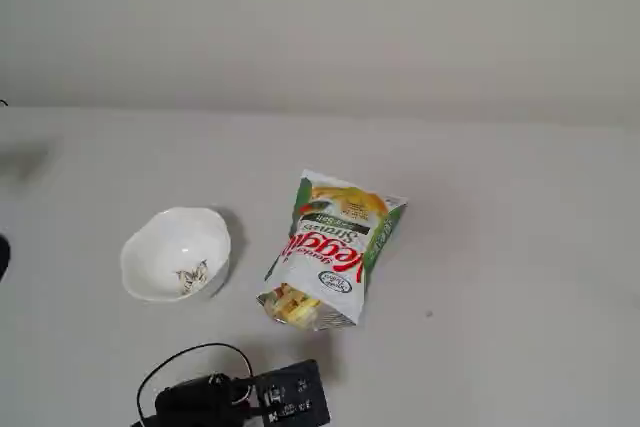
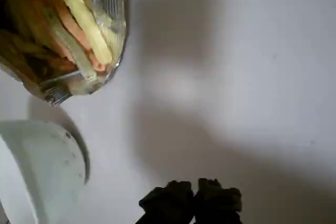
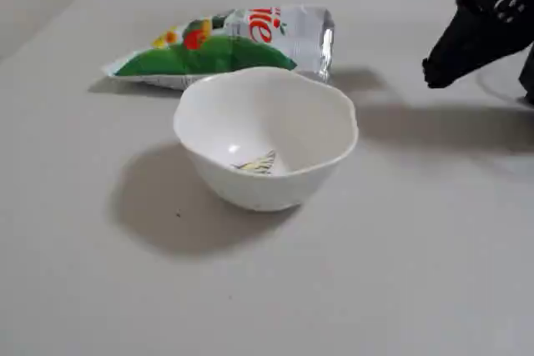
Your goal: Pick up veggie straw from inside of open veggie straw packet and place it inside the bowl on the left side of the veggie straw packet
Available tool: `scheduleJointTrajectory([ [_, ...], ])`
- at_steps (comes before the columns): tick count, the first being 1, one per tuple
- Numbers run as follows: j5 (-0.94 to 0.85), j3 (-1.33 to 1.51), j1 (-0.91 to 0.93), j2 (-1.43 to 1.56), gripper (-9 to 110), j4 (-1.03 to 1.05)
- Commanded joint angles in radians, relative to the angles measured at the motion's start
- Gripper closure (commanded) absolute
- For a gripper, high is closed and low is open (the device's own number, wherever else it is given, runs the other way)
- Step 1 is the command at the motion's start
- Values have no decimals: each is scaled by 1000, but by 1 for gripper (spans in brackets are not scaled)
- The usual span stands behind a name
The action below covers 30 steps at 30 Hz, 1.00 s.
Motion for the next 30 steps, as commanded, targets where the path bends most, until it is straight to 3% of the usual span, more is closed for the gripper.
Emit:
scheduleJointTrajectory([
  [1,-97,5,-37,5,101,-14],
  [30,-117,6,-32,5,101,-21],
])
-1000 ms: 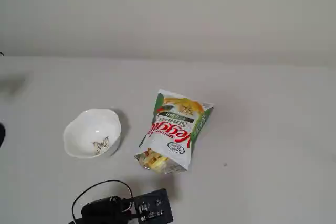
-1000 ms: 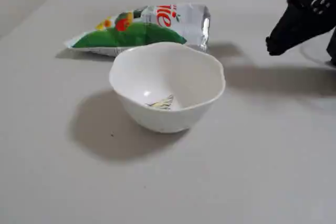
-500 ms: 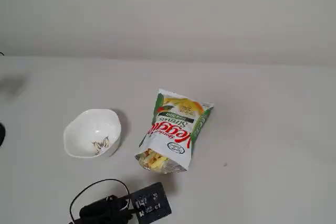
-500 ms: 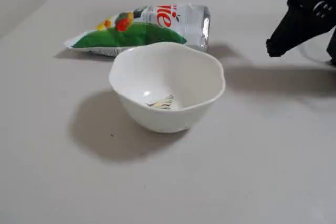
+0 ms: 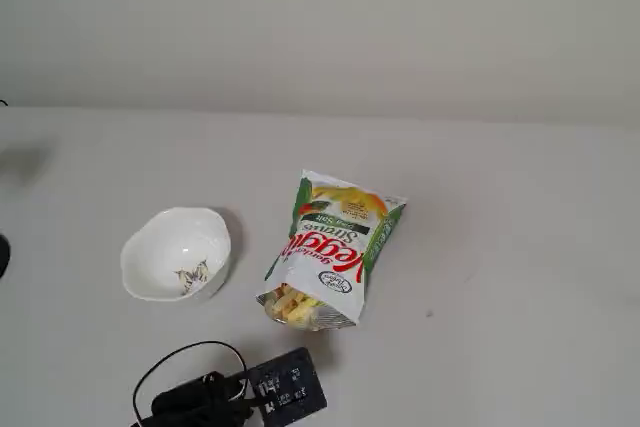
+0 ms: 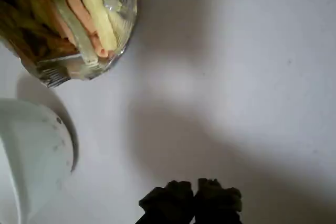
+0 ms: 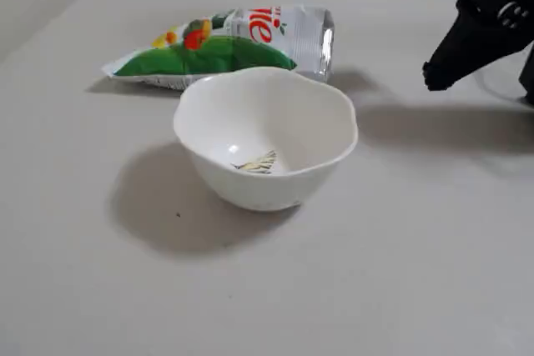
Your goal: Pick up veggie straw from inside of open veggie straw packet and place it inside the bowl on the left side of the veggie straw packet
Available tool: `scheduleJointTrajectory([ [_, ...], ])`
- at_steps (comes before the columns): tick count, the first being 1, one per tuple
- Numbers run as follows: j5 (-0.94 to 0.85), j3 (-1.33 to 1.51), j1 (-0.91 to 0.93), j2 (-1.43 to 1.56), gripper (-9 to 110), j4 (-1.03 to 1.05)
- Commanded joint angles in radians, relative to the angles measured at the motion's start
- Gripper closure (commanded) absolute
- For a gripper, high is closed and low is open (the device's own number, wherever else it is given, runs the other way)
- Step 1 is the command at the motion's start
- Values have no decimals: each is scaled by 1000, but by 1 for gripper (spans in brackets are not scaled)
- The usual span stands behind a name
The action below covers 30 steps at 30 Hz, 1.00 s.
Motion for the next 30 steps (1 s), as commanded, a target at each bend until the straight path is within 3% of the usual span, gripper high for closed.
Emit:
scheduleJointTrajectory([
  [1,-12,-3,-6,5,101,-15],
  [4,-17,-2,-6,5,101,-18],
  [10,-230,-8,9,5,95,-38],
  [16,-437,-104,100,-15,80,-48],
  [24,-652,-327,210,-422,73,-244],
  [30,-698,-417,250,-647,73,-364],
])
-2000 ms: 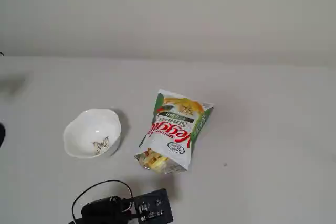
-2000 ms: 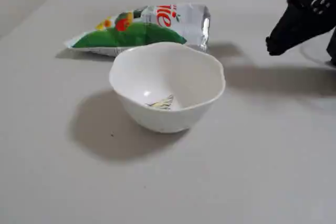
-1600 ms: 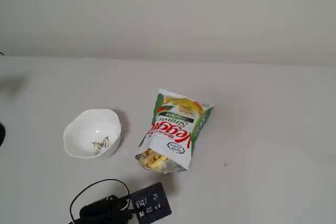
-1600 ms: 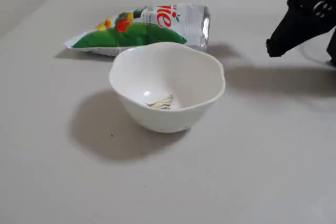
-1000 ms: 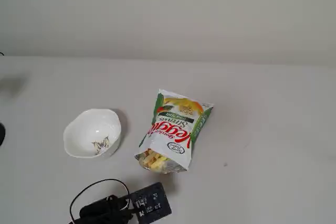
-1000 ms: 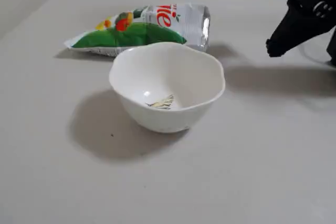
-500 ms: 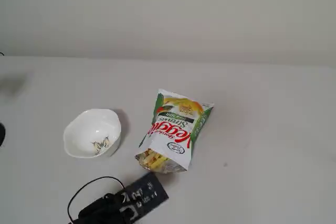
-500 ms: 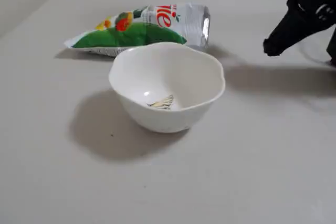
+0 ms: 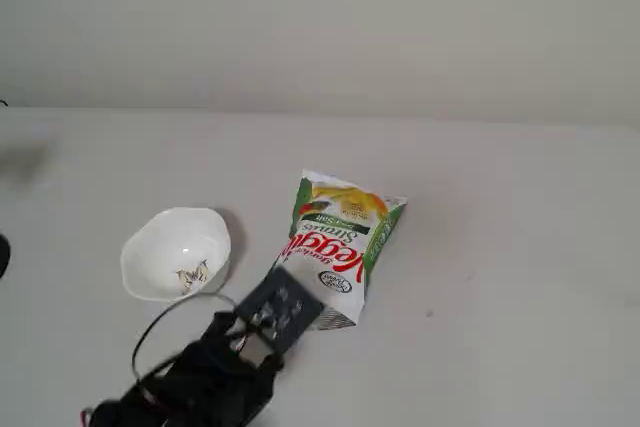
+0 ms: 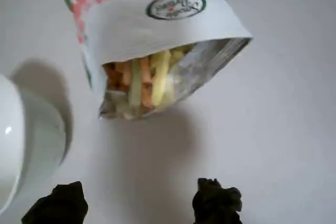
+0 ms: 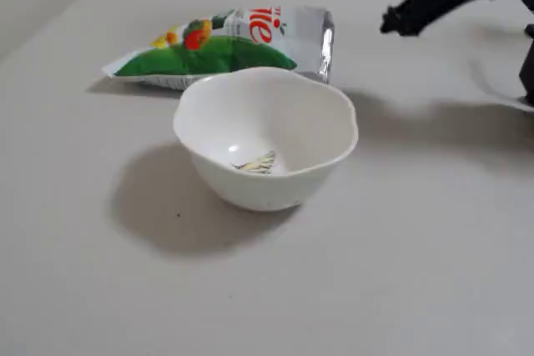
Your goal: Pick up veggie straw from inside of open veggie straw packet and place it inside the bowl on the left side of the veggie straw packet
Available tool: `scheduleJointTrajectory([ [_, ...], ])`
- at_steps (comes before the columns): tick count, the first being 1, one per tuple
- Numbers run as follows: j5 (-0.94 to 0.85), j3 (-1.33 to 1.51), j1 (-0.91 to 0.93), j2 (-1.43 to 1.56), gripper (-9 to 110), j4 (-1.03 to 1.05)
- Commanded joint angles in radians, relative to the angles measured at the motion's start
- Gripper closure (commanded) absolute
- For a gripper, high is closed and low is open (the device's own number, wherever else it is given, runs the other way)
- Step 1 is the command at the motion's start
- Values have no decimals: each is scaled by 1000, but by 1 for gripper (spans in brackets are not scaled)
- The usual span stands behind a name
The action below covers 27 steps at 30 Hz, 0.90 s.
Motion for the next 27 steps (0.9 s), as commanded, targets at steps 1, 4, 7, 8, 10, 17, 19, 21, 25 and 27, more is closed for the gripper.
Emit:
scheduleJointTrajectory([
  [1,-32,-144,34,-176,73,-95],
  [4,-32,-187,35,-262,74,-117],
  [7,-32,-189,34,-301,74,-150],
  [8,-32,-189,34,-311,74,-160],
  [10,-31,-189,32,-330,74,-178],
  [17,-32,-215,37,-436,75,-247],
  [19,-29,-230,35,-469,76,-267],
  [21,-29,-239,34,-503,76,-287],
  [25,-32,-249,38,-561,77,-328],
  [27,-34,-253,43,-591,77,-344],
])
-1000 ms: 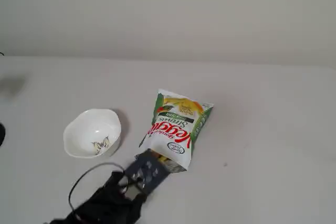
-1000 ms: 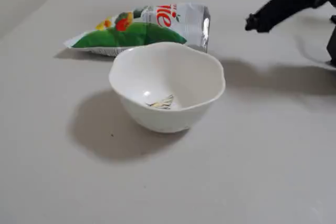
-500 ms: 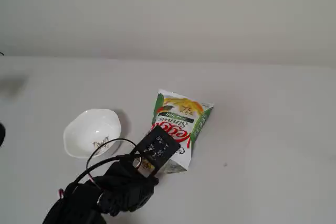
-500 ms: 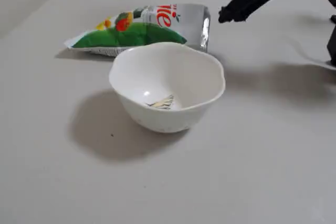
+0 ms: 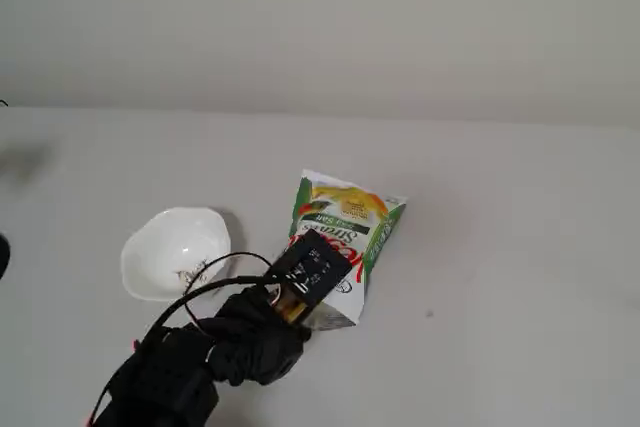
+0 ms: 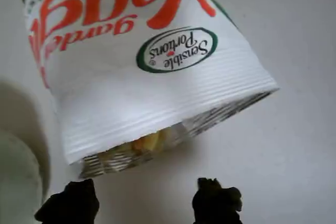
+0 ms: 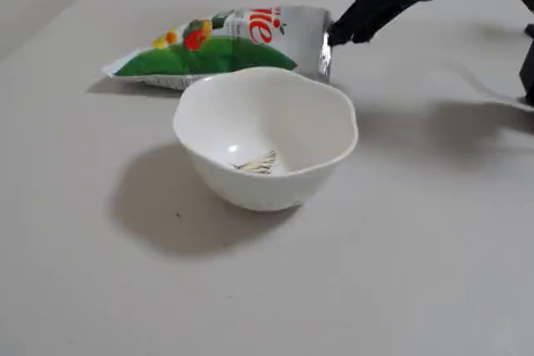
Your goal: Pick up veggie straw from inside of open veggie straw packet and place it inside the bowl on the left side of the veggie straw packet
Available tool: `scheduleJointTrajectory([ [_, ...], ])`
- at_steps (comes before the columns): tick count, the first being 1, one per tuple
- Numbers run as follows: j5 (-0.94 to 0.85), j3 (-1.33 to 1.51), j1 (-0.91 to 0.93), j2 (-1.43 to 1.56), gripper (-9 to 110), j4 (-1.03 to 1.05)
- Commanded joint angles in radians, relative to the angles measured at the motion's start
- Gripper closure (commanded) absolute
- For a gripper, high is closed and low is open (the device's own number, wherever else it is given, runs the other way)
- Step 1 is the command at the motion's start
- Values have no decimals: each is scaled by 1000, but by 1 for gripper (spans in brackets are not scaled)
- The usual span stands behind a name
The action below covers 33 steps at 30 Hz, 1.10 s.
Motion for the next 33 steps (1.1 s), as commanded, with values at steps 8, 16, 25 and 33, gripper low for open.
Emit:
scheduleJointTrajectory([
  [8,-23,-94,28,-104,78,-91],
  [16,-23,-98,37,-130,79,-100],
  [25,-61,-83,48,-92,79,-57],
  [33,-28,-117,17,-172,79,-120],
])
